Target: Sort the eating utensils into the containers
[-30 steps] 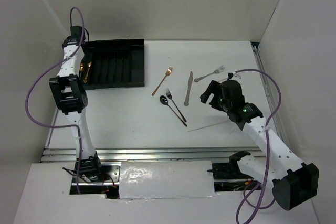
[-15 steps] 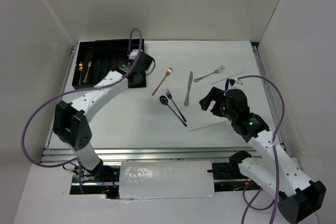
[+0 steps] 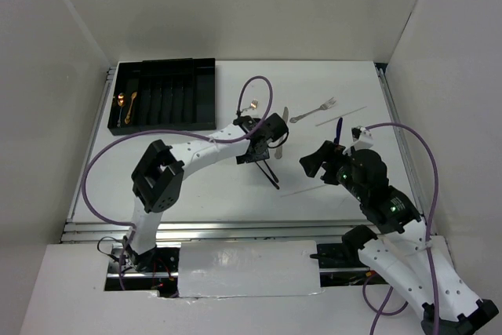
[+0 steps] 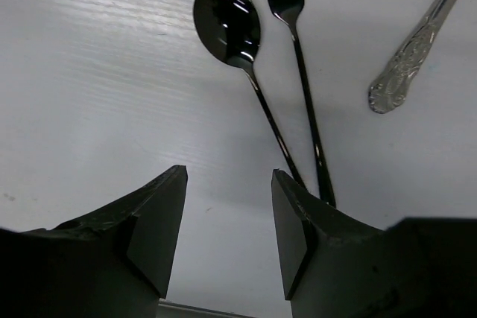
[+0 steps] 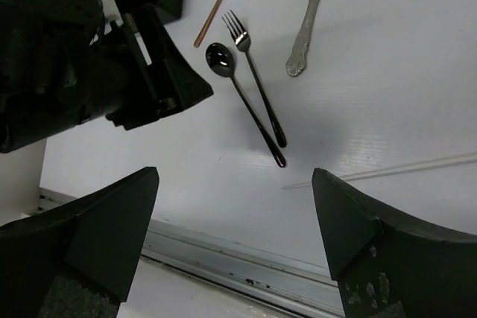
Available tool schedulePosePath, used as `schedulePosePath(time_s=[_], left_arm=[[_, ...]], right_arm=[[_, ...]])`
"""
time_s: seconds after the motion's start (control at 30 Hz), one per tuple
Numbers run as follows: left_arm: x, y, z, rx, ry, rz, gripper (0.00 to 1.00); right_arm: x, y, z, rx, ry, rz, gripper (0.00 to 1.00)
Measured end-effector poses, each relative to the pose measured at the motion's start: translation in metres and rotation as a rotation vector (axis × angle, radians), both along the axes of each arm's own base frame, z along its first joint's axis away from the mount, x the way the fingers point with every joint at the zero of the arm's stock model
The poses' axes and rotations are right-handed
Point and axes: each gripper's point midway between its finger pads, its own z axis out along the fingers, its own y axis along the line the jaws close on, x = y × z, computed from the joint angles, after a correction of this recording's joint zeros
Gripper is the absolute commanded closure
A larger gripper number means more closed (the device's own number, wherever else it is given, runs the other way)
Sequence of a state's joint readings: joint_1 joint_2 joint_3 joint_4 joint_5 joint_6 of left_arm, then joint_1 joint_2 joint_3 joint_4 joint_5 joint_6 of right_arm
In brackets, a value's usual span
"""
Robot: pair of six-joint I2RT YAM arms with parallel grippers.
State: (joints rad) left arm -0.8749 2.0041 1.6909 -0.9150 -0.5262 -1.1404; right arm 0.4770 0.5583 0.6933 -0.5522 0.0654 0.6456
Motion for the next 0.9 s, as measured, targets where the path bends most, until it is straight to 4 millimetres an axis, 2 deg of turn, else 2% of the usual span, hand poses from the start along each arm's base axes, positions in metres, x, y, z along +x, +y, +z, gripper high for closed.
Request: schedulePosePath(time_s=[0.17, 0.27, 0.47, 0.6, 0.77, 0.8, 0.83, 0.9], left_arm=[[0.011, -0.021, -0.011, -0.059, -0.005, 0.056, 0.35], [0.015, -0.031, -0.027, -0.07, 0.004, 0.075, 0.35], [0.013, -0.031, -0.059, -0.051, 0.035, 0.123, 0.4], [0.01, -0.028, -0.067, -0.049, 0.042, 0.146, 0.48], [0.014, -0.031, -0.071, -0.044, 0.046, 0.162, 0.5], [0.015, -0.033, -0.071, -0.045, 0.045, 0.161, 0.53], [0.016, -0.034, -0.071, -0.046, 0.044, 0.162, 0.63], [0.016, -0.033, -0.071, -0.049, 0.045, 0.166, 0.69]], right_arm=[[-0.01, -0.005, 0.002, -0.003, -0.013, 0.006, 0.08], [-0.014, -0.006, 0.005, 0.0, -0.024, 0.011, 0.08], [-0.022, -0.004, -0.002, -0.009, 0.002, 0.042, 0.08], [-0.027, -0.003, -0.003, -0.002, -0.004, 0.056, 0.07], [-0.028, -0.003, -0.004, -0.002, -0.001, 0.062, 0.07], [-0.028, -0.003, -0.004, -0.003, 0.0, 0.062, 0.08], [-0.028, -0.002, -0.004, -0.002, 0.0, 0.063, 0.08], [-0.028, -0.002, -0.004, -0.002, 0.0, 0.065, 0.07]])
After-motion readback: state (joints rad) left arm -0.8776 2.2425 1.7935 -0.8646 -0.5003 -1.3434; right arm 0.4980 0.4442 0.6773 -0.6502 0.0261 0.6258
